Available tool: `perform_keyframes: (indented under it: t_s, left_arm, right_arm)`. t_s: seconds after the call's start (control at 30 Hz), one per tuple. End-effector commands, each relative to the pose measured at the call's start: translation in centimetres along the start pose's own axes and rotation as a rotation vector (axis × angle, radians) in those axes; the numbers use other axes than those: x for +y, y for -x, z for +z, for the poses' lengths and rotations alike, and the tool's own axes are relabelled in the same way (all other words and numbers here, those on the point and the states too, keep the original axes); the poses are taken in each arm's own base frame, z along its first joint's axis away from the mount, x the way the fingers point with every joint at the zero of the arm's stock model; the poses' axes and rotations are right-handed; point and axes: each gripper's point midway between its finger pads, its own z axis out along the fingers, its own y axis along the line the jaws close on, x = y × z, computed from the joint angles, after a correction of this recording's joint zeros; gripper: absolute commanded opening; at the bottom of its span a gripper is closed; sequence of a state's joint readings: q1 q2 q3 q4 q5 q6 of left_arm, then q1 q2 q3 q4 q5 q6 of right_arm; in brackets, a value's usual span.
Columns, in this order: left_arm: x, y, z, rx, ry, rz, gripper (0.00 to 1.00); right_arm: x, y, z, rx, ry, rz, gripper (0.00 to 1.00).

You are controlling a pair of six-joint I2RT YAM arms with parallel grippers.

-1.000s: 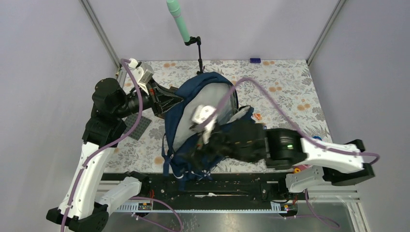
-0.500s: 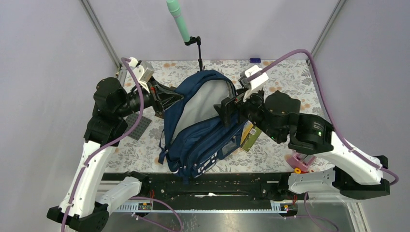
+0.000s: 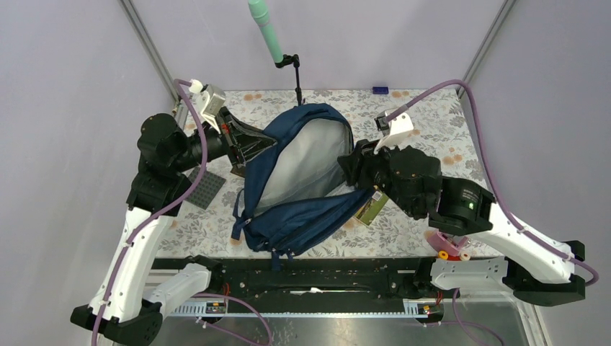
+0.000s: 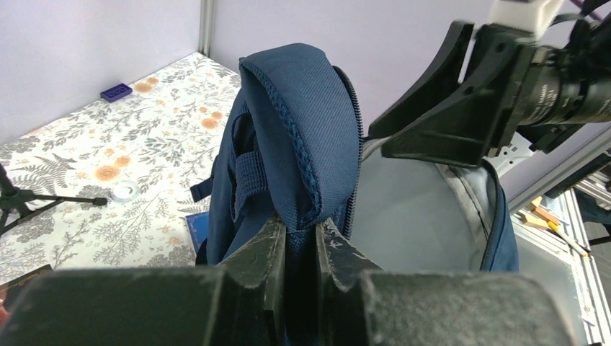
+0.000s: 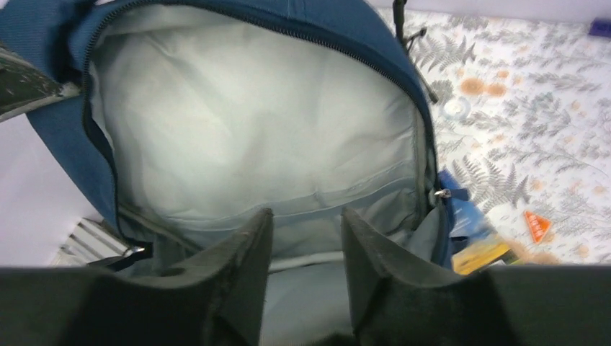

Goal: Pack the student bag
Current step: Adjust the student bag.

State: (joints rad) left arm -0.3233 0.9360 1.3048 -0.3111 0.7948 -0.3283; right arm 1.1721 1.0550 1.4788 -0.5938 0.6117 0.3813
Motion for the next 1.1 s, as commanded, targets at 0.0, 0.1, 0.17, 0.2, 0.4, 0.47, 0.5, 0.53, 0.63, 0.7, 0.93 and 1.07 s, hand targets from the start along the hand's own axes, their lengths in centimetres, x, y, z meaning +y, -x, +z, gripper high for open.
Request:
perform_keyframes:
  t_s: [0.0,0.1,0.17,0.2,0.4,0.47,0.5,0.53,0.63,0.7,0.93,1.07]
  left_arm:
    - [-3.2,6.5,-0.6,-0.190,-0.089,0.168,0.00]
    - [-3.6,6.7,-0.6,-0.195,-0.104,0.173,0.00]
    - [-3.6,6.7,-0.5,-0.195,-0.109,0.172,0.00]
    - [-3.5,6.7,-0.5,-0.194,-0.109,0.171,0.00]
    - [-3.6,6.2,-0.3,-0.179,-0.130,0.175,0.00]
    - [-3.6,6.1,-0.2,-0.172,-0.139,0.175,0.00]
    - [-3.6,6.0,-0.1,-0.168,-0.143,0.172,0.00]
    - [-3.6,5.9,-0.1,-0.166,-0.148,0.171,0.00]
    - [-3.6,5.9,0.0,-0.168,-0.158,0.170,0.00]
    - [-3.6,5.9,0.1,-0.165,-0.164,0.169,0.00]
    - [-3.9,5.8,0.1,-0.151,-0.183,0.176,0.00]
    - [-4.2,5.9,0.0,-0.144,-0.197,0.189,0.00]
  right_arm:
    - [0.0,-0.5,0.0,0.002,-0.011,0.122,0.36]
    - [-0.1,0.4,-0.6,-0.029,0.003,0.144,0.33]
    - [-0.3,1.3,-1.0,-0.058,0.011,0.128,0.50]
    - [-0.5,1.6,-1.2,-0.071,0.010,0.108,0.59]
    - [-3.0,3.1,-2.1,-0.109,-0.034,-0.137,0.93]
    - [-3.1,2.8,-1.7,-0.085,0.001,-0.227,0.96]
    - [-3.2,2.9,-1.5,-0.079,0.010,-0.259,0.97]
    - [-3.3,3.0,-1.1,-0.075,0.018,-0.286,0.97]
    - [-3.7,3.6,0.3,-0.089,0.048,-0.378,0.98]
    - [-3.6,4.0,1.7,-0.107,0.074,-0.404,0.98]
    - [-2.6,5.0,6.5,-0.155,0.153,-0.555,0.96]
    - [-0.8,5.1,7.5,-0.164,0.257,-0.619,0.76]
